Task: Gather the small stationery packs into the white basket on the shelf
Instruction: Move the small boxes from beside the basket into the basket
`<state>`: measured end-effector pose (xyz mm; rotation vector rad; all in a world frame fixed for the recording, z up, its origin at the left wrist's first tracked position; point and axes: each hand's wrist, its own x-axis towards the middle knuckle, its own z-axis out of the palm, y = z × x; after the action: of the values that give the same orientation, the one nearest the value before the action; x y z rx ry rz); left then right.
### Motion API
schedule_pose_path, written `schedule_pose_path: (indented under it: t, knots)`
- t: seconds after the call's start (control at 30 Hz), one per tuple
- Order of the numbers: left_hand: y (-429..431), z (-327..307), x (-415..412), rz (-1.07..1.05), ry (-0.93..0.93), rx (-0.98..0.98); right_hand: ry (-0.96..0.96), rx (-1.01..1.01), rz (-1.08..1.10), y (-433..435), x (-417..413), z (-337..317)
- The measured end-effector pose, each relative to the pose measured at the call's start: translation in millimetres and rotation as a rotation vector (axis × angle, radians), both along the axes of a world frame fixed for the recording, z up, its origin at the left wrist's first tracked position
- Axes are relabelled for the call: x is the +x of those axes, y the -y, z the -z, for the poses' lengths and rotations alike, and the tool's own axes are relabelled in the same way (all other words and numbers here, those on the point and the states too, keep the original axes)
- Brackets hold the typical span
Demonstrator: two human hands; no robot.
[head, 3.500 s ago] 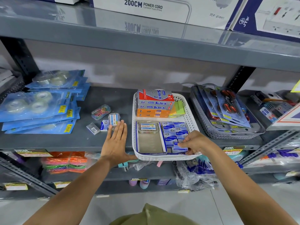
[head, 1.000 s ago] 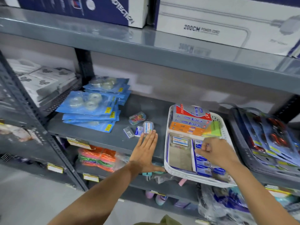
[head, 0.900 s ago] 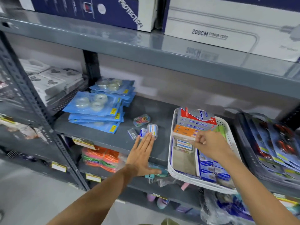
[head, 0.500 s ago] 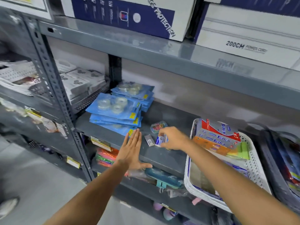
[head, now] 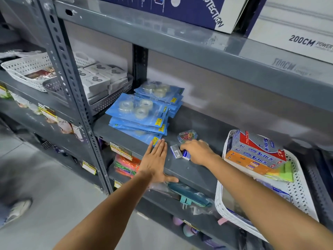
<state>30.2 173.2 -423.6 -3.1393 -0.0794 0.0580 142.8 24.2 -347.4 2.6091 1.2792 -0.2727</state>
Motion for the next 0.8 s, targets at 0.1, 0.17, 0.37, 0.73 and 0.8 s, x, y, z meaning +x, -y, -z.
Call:
schedule_pose_path:
  t: [0.1, 0.17, 0.37, 0.73, 0.8]
  knots:
    - [0, 1, 1, 0.001, 0.000, 0.000, -0.003, 0.012, -0.008, 2, 3, -1]
    - [0, 2, 1, 0.003, 0.003, -0.005, -0.006, 0.054, -0.007, 5, 6, -2]
    - [-1, 2, 2, 0.009, 0.000, -0.015, -0.051, 0.209, 0.182, -5, -5, -6]
    - [-1, 4, 3, 0.013, 0.015, -0.041, -0.039, 0.261, 0.466, -47, -28, -4]
    - [-1, 4, 2, 0.017, 0.018, -0.043, -0.042, 0.243, 0.472, -47, -28, -5]
